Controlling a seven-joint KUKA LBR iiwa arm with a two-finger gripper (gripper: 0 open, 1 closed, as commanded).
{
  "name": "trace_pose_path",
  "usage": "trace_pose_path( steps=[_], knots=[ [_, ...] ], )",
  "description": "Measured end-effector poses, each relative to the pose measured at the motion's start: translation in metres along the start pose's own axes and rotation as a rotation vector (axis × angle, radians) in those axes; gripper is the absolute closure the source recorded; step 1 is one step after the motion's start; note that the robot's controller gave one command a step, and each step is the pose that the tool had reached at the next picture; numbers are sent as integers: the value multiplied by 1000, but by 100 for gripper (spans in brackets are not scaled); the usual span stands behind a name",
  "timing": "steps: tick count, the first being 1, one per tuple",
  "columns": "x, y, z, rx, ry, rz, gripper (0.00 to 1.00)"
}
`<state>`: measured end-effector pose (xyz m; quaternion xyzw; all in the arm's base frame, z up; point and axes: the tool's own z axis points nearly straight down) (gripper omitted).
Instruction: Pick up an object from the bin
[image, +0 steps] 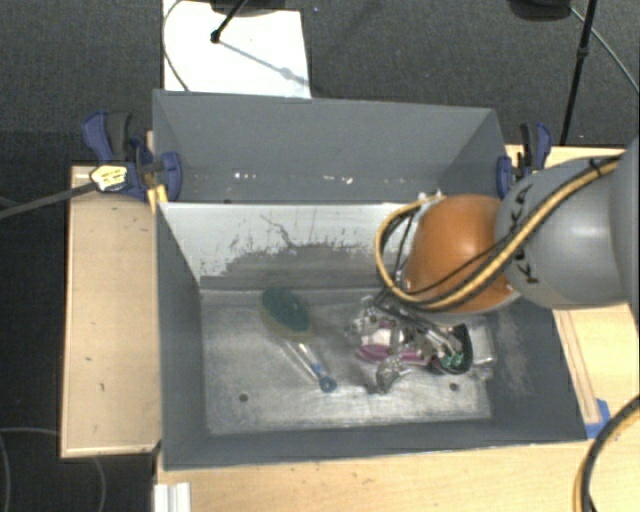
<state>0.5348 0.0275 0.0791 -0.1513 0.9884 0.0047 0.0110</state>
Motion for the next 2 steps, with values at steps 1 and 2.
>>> trace_pose_path(
  steps=[1,2],
  knots=[
    [-1,-70,0,6,-4,5,0],
    [25,-102,-38,10,12,106,0]
  ],
)
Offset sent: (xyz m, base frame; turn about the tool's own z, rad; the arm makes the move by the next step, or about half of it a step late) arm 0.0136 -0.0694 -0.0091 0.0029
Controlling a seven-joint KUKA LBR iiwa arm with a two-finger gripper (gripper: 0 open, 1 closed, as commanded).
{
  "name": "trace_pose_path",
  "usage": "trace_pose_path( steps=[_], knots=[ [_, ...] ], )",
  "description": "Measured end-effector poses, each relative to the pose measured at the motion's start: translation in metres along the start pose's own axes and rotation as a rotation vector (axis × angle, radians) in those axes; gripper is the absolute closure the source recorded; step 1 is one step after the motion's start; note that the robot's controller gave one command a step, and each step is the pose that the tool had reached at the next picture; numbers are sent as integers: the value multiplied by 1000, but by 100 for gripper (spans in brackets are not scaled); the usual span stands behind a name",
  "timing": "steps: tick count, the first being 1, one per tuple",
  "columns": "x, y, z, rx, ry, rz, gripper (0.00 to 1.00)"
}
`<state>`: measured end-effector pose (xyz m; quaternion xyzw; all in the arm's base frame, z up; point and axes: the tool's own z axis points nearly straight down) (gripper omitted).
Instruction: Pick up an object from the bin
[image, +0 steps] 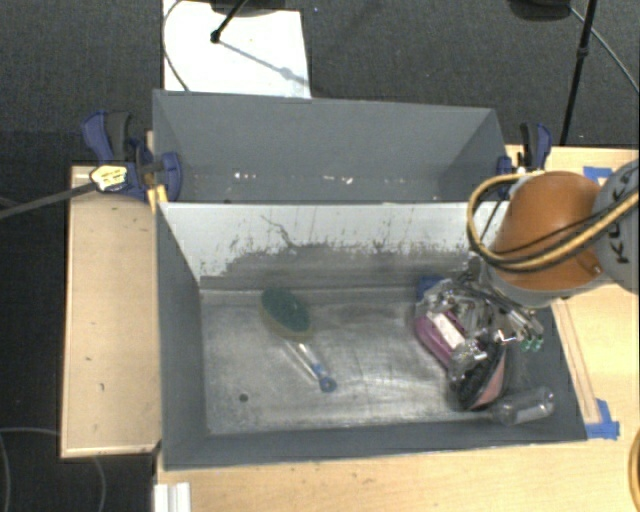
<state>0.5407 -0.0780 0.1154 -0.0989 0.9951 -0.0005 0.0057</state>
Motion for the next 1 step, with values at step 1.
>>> trace_pose_path(
  steps=[1],
  knots=[
    [-19,-21,-37,-2,4,-535,0]
  ],
)
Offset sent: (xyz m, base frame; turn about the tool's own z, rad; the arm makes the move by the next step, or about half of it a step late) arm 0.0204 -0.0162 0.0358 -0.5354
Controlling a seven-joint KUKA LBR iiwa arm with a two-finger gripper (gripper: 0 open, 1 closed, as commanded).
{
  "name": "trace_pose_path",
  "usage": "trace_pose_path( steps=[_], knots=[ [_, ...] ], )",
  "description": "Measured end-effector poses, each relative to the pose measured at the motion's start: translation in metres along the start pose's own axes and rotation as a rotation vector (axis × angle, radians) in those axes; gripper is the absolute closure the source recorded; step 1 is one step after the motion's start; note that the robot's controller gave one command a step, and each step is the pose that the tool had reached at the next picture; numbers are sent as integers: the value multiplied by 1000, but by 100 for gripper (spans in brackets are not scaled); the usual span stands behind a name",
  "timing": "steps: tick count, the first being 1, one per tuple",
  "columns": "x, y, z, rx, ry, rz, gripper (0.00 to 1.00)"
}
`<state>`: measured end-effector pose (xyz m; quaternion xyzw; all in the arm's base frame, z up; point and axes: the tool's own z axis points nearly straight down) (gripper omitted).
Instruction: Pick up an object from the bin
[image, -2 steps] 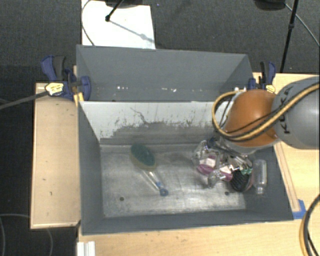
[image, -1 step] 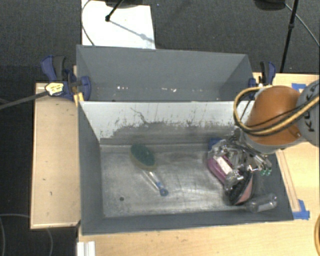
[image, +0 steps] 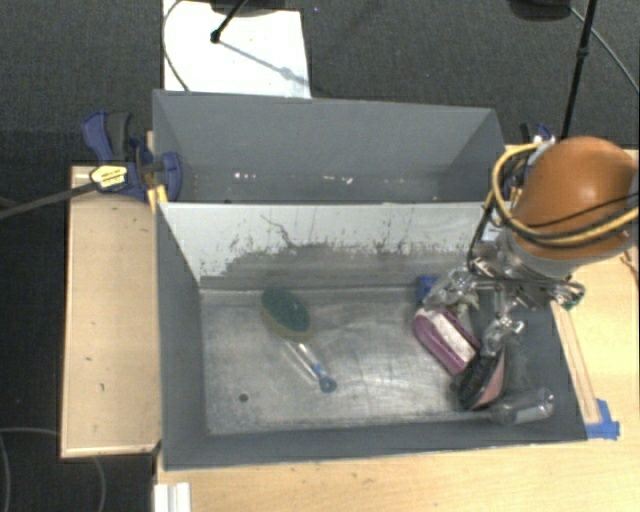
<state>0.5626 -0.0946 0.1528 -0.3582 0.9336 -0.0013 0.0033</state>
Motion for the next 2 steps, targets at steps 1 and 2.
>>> trace_pose_path(
  steps=[1,2],
  knots=[
    [49,-14,35,-7,5,-372,0],
    [74,23,49,-5,-4,-524,0]
  ],
)
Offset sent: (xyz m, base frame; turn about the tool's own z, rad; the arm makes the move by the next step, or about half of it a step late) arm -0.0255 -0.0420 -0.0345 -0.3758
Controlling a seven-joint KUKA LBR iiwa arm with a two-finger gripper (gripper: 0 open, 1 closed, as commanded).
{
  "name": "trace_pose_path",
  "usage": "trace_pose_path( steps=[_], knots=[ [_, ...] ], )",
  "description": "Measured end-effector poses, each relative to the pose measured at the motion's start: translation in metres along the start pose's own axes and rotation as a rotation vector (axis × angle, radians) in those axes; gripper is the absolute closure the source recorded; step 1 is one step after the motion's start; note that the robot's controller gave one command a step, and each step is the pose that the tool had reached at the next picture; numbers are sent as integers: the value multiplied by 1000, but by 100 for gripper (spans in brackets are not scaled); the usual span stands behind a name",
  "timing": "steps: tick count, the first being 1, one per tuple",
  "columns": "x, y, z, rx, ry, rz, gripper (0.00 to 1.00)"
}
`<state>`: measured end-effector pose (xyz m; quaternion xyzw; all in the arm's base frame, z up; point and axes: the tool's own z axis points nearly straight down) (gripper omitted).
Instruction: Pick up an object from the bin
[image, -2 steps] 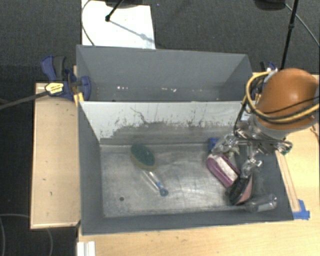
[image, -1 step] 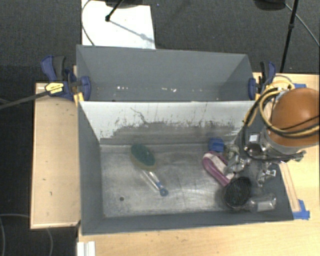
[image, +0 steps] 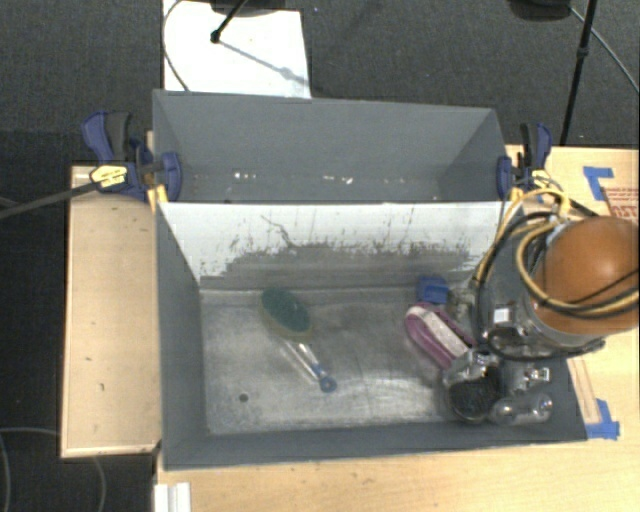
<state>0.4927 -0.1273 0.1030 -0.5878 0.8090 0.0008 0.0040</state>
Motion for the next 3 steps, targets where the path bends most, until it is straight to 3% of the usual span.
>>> trace_pose_path(
  steps=[1,2,3],
  knots=[
    [-13,4,29,-5,-8,-267,0],
    [-13,4,28,-5,-9,-264,100],
    [-26,7,-107,3,5,-334,100]
  ],
)
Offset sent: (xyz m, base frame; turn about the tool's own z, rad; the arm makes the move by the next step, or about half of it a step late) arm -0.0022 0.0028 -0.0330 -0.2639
